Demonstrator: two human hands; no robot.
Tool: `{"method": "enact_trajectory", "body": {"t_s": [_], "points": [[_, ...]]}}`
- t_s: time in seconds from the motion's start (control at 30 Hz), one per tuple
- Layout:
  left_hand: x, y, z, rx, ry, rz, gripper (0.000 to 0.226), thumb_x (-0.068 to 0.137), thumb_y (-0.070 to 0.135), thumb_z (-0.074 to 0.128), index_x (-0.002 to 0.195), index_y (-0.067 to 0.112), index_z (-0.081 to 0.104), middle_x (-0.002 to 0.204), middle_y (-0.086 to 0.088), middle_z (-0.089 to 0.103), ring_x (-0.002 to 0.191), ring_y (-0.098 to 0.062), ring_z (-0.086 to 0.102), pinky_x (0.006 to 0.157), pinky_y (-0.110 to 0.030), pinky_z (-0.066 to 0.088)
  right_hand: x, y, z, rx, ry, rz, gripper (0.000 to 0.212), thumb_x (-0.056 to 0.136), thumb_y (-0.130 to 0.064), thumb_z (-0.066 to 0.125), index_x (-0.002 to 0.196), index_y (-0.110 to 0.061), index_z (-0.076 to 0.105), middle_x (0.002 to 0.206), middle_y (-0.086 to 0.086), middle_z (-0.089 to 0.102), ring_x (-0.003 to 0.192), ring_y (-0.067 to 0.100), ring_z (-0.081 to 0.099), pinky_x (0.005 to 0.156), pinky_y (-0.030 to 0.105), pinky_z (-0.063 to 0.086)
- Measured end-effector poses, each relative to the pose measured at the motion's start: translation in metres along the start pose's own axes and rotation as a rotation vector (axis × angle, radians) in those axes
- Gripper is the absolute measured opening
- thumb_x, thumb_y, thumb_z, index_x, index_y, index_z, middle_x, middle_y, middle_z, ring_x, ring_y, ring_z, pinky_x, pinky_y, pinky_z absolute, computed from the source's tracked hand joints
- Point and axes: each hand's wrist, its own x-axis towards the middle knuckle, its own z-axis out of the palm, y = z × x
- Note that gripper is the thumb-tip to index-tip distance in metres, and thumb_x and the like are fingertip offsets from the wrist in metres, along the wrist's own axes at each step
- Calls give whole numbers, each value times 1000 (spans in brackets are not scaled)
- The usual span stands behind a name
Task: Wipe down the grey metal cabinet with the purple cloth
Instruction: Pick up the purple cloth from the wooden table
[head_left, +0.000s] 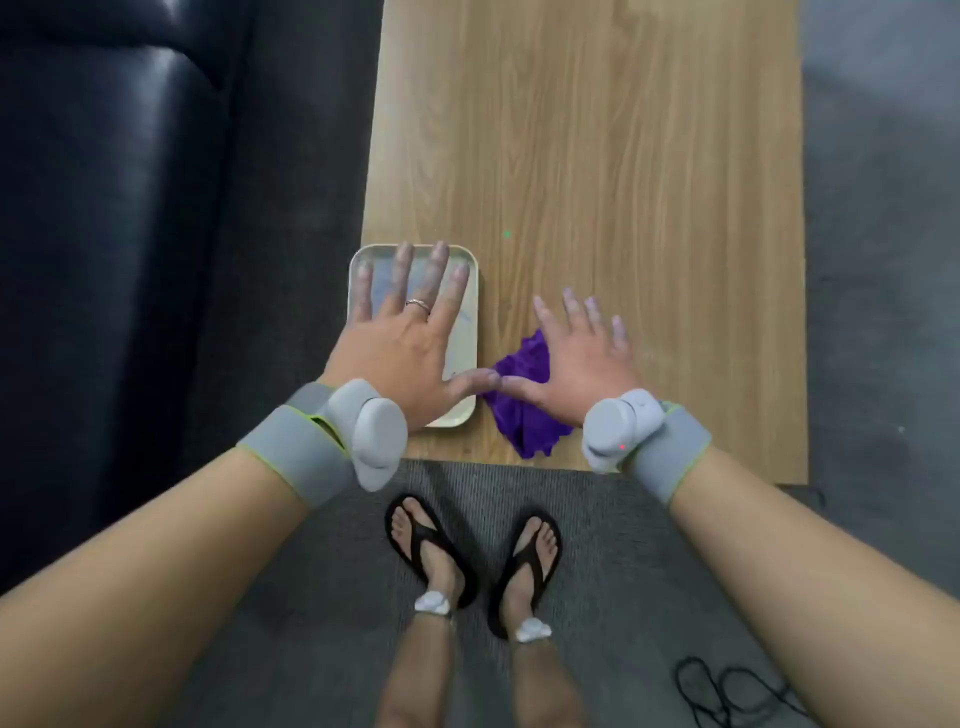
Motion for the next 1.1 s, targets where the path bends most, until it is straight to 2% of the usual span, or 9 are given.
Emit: {"method": "enact_trajectory", "body": {"t_s": [0.17, 0.23, 0.33, 0.47, 0.67, 0.9, 1.0, 1.03, 1.1], "points": [[9, 2, 38, -32, -41, 35, 108, 68, 85, 0, 151, 18, -15, 159, -5, -21, 144, -30, -24, 116, -56, -9, 16, 7, 48, -11, -128, 48, 105, 77, -67, 62, 154, -34, -2, 163, 10, -5, 149, 31, 7, 118, 49, 10], [10, 1, 53, -40, -54, 56, 108, 68, 85, 0, 152, 18, -13, 160, -5, -20, 144, -30, -24, 116, -56, -9, 21, 4, 61, -3, -113, 56, 99, 79, -55, 68, 153, -34, 6, 162, 12, 2, 144, 33, 22, 113, 48, 23], [13, -2, 63, -69, -82, 61, 109, 68, 85, 0, 152, 17, -12, 160, -5, -19, 144, -31, -23, 116, -56, -9, 28, 2, 61, 58, -11, 64, 64, 82, -31, 72, 136, -25, 38, 142, 12, 30, 120, 36, 47, 95, 46, 41], [12, -9, 52, -66, -93, 56, 109, 67, 84, -1, 151, 18, -14, 159, -6, -22, 144, -31, -24, 116, -56, -6, 29, -5, 29, 157, 89, 87, 34, 85, -14, 60, 116, -16, 47, 121, 11, 40, 99, 36, 55, 79, 42, 45], [9, -26, -20, -52, -44, 31, 109, 67, 84, -3, 150, 16, -17, 159, -7, -21, 145, -32, -22, 117, -54, -5, 15, -38, -74, 240, 200, -27, 40, 81, -9, 55, 119, -21, 48, 123, 5, 42, 100, 32, 55, 76, 39, 47], [-20, -78, -168, -103, 215, -58, 111, 71, 82, 14, 150, 10, -15, 162, -6, -7, 148, -27, -12, 120, -42, 0, -27, -136, -254, 582, 302, -326, 65, 79, -7, 58, 137, -32, 40, 128, -3, 49, 111, 18, 54, 97, 34, 45], [-36, -103, -225, -344, 338, -89, 103, 79, 68, 49, 152, 9, 6, 159, -7, 18, 148, -24, 4, 119, -38, 8, -47, -173, -308, 732, 257, -442, 75, 79, -5, 57, 145, -33, 33, 128, 0, 55, 106, 17, 59, 96, 31, 48], [-48, -114, -253, -426, 412, -91, 89, 81, 58, 58, 147, 8, 23, 151, -10, 35, 146, -26, 18, 117, -37, 16, -56, -188, -330, 771, 252, -463, 75, 81, -6, 56, 146, -33, 31, 125, -1, 56, 102, 14, 61, 91, 25, 49], [-81, -138, -313, -470, 624, -63, 41, 84, 42, 65, 112, 16, 51, 113, -9, 58, 119, -31, 49, 98, -35, 35, -83, -224, -380, 848, 242, -502, 71, 86, -9, 54, 148, -31, 28, 116, -6, 57, 93, 5, 59, 78, 12, 49]]}}
